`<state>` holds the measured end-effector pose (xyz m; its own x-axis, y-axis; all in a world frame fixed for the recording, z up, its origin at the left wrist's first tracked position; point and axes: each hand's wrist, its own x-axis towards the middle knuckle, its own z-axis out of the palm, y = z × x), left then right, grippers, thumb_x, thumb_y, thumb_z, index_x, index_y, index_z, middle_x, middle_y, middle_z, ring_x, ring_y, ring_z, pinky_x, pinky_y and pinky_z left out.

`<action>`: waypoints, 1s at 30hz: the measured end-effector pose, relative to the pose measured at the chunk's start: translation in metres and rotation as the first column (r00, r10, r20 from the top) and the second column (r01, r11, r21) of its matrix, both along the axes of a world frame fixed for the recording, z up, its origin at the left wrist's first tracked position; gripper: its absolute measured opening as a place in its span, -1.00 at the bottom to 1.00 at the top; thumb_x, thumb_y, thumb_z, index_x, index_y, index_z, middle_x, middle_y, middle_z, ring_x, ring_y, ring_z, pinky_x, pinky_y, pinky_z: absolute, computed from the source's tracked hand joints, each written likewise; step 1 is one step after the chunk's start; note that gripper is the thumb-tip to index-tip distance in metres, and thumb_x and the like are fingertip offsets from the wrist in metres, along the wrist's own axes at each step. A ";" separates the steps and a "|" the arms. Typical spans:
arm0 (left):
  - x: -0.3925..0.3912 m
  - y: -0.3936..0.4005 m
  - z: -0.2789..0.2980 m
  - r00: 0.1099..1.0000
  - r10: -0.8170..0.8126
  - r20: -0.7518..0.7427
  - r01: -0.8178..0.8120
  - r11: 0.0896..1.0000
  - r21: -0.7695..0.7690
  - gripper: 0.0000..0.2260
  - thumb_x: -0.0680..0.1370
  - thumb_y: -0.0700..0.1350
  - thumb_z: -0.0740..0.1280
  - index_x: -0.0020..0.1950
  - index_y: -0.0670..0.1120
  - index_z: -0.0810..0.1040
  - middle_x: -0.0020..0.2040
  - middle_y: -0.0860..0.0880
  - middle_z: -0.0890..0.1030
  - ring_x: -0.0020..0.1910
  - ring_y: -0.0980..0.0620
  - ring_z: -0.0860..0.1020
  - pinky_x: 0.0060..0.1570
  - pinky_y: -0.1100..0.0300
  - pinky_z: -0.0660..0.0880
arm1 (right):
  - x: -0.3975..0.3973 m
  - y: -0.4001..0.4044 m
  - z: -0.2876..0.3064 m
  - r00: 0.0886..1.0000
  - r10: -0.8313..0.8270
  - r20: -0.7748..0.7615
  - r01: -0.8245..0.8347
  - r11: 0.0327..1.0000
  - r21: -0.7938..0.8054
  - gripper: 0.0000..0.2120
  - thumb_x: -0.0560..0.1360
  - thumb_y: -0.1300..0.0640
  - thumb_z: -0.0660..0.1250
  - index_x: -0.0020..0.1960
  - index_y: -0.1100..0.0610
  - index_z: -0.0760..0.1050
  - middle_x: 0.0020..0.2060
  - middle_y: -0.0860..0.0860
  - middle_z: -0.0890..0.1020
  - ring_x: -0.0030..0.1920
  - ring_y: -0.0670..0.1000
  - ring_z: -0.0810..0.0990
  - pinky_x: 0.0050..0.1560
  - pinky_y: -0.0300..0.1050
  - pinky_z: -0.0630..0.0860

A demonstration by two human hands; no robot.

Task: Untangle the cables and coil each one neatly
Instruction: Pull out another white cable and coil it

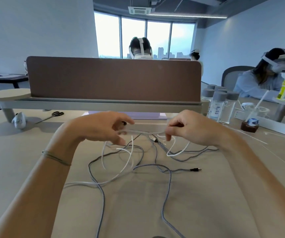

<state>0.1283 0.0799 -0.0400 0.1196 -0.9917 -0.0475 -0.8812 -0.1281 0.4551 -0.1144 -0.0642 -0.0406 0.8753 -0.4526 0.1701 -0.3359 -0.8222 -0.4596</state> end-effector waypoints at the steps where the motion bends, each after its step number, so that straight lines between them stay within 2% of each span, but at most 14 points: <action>1: -0.007 0.000 0.004 0.999 -0.024 0.036 0.024 1.000 -0.016 -0.40 0.46 -0.03 0.54 0.46 0.15 0.41 0.24 0.16 0.60 0.20 0.16 0.55 0.28 0.13 0.44 | 0.007 0.005 -0.002 1.000 0.001 0.022 -0.001 1.000 -0.023 -0.70 0.62 0.01 0.33 -0.23 0.04 0.69 -0.51 -0.04 0.40 -0.46 -0.04 0.30 -0.43 -0.22 0.23; 2: -0.016 0.000 0.007 0.997 -0.041 0.060 0.045 0.997 -0.061 -0.34 0.45 0.03 0.54 0.49 0.17 0.37 0.32 0.20 0.54 0.29 0.19 0.48 0.35 0.13 0.36 | 0.013 0.009 -0.004 0.999 0.002 0.038 0.000 0.999 -0.043 -0.70 0.62 0.02 0.33 -0.23 0.05 0.68 -0.51 -0.03 0.45 -0.48 -0.07 0.33 -0.42 -0.24 0.25; 4: -0.034 -0.005 0.007 0.989 -0.055 0.137 0.079 0.981 -0.176 -0.43 0.46 0.11 0.51 0.44 0.17 0.45 0.31 0.25 0.53 0.27 0.24 0.46 0.34 0.17 0.34 | 0.021 0.017 -0.007 0.996 0.007 0.086 -0.002 0.998 -0.066 -0.69 0.61 0.01 0.32 -0.26 0.04 0.66 -0.52 -0.07 0.47 -0.49 -0.12 0.37 -0.41 -0.27 0.27; 7: -0.049 -0.017 0.001 0.990 -0.081 0.115 0.107 0.966 -0.237 -0.85 0.56 0.02 0.41 0.08 0.05 0.70 -0.08 0.16 0.72 -0.06 0.24 0.63 0.05 0.22 0.50 | 0.021 0.021 -0.006 0.982 0.008 0.187 0.010 0.995 -0.097 -0.64 0.62 -0.08 0.31 -0.29 0.02 0.63 -0.52 -0.04 0.47 -0.49 -0.08 0.39 -0.37 -0.15 0.32; 10: -0.045 -0.017 0.001 0.992 -0.124 -0.023 0.114 0.958 -0.263 -0.81 0.63 -0.13 0.33 -0.10 -0.06 0.71 -0.29 0.04 0.71 -0.24 0.12 0.66 -0.11 0.28 0.49 | 0.013 0.014 -0.002 0.983 -0.024 0.184 0.041 0.995 -0.089 -0.60 0.57 -0.18 0.35 -0.31 0.05 0.61 -0.48 0.11 0.49 -0.43 0.10 0.44 -0.33 -0.03 0.39; 13: -0.034 -0.008 0.008 0.984 -0.171 -0.042 0.148 0.934 -0.326 -0.82 0.62 -0.17 0.35 -0.11 -0.06 0.72 -0.30 0.03 0.71 -0.24 0.08 0.66 -0.06 0.24 0.53 | 0.006 0.002 -0.006 0.992 -0.086 0.095 0.100 0.983 -0.152 -0.70 0.50 -0.08 0.47 -0.30 0.08 0.60 -0.44 -0.03 0.56 -0.37 0.05 0.51 -0.26 -0.04 0.47; 15: -0.027 0.000 0.013 0.984 -0.168 -0.053 0.143 0.937 -0.320 -0.83 0.61 -0.17 0.36 -0.12 -0.06 0.72 -0.29 0.02 0.71 -0.23 0.05 0.67 -0.01 0.21 0.56 | 0.003 -0.009 -0.011 0.985 -0.172 0.015 0.169 0.944 -0.283 -0.77 0.49 -0.02 0.49 -0.27 0.07 0.63 -0.41 -0.08 0.59 -0.33 -0.02 0.56 -0.30 -0.12 0.41; 17: -0.014 0.007 0.017 0.997 -0.075 -0.018 0.066 0.953 -0.297 -0.81 0.60 -0.16 0.37 -0.17 -0.02 0.72 -0.31 0.03 0.70 -0.25 0.04 0.66 -0.04 0.18 0.56 | -0.004 -0.023 -0.017 0.966 -0.257 -0.029 0.232 0.909 -0.345 -0.78 0.50 -0.01 0.49 -0.26 0.07 0.63 -0.41 -0.10 0.60 -0.33 -0.07 0.56 -0.30 -0.17 0.36; 19: 0.002 0.014 0.018 0.985 0.112 0.130 -0.080 0.970 -0.230 -0.79 0.59 -0.13 0.38 -0.22 0.03 0.71 -0.35 0.09 0.68 -0.29 0.07 0.65 -0.10 0.15 0.54 | -0.016 -0.037 -0.019 0.968 -0.247 -0.031 0.235 0.947 -0.217 -0.78 0.51 0.01 0.48 -0.27 0.06 0.63 -0.43 -0.07 0.63 -0.36 -0.11 0.57 -0.24 -0.14 0.41; 22: 0.015 0.015 0.009 0.919 0.301 0.256 -0.297 0.953 -0.053 -0.86 0.56 -0.17 0.39 -0.10 -0.03 0.75 -0.30 0.07 0.71 -0.22 0.05 0.67 -0.01 0.09 0.59 | -0.022 -0.038 -0.017 0.996 -0.092 0.024 0.091 0.995 0.033 -0.80 0.57 0.01 0.42 -0.20 0.00 0.70 -0.41 -0.05 0.58 -0.38 -0.11 0.48 -0.21 -0.13 0.39; 24: 0.008 0.011 0.005 0.874 0.322 0.365 -0.326 0.944 -0.051 -0.77 0.55 -0.24 0.35 0.10 -0.02 0.73 -0.05 0.01 0.73 -0.03 -0.02 0.64 0.16 0.01 0.54 | -0.016 -0.028 -0.013 0.999 0.003 0.044 -0.007 0.997 0.075 -0.79 0.61 0.00 0.35 -0.12 -0.05 0.72 -0.39 0.03 0.44 -0.34 0.03 0.37 -0.24 -0.07 0.30; 26: -0.008 0.005 0.005 0.849 0.310 0.429 -0.270 0.951 -0.154 -0.63 0.56 -0.30 0.26 0.29 -0.01 0.61 0.19 -0.05 0.66 0.14 -0.08 0.58 0.26 -0.02 0.48 | -0.008 -0.019 -0.010 0.998 0.027 0.049 -0.030 0.998 0.050 -0.80 0.63 0.00 0.33 -0.08 -0.07 0.72 -0.39 0.06 0.38 -0.35 0.06 0.31 -0.26 -0.04 0.26; 27: -0.017 0.002 0.007 0.868 0.299 0.395 -0.226 0.949 -0.221 -0.59 0.57 -0.32 0.23 0.36 -0.01 0.56 0.23 -0.03 0.63 0.19 -0.07 0.56 0.28 0.00 0.46 | -0.004 -0.014 -0.010 0.999 0.017 0.050 -0.018 1.000 0.017 -0.80 0.63 0.00 0.34 -0.07 -0.07 0.72 -0.41 0.04 0.41 -0.36 0.04 0.32 -0.27 -0.05 0.28; 30: -0.048 -0.009 0.006 0.962 0.129 0.242 -0.045 0.944 -0.327 -0.63 0.63 -0.22 0.23 0.39 0.06 0.53 0.21 0.11 0.63 0.19 0.08 0.55 0.23 0.16 0.42 | 0.009 0.002 -0.010 0.998 0.003 0.070 0.004 0.996 -0.095 -0.81 0.62 -0.02 0.35 -0.06 -0.04 0.73 -0.44 -0.07 0.55 -0.40 -0.06 0.37 -0.28 -0.09 0.33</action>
<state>0.0801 0.0710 -0.0338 0.1724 -0.9350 0.3098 -0.9648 -0.0968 0.2447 -0.1056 -0.0623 -0.0507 0.8596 -0.4320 0.2729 -0.3061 -0.8629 -0.4021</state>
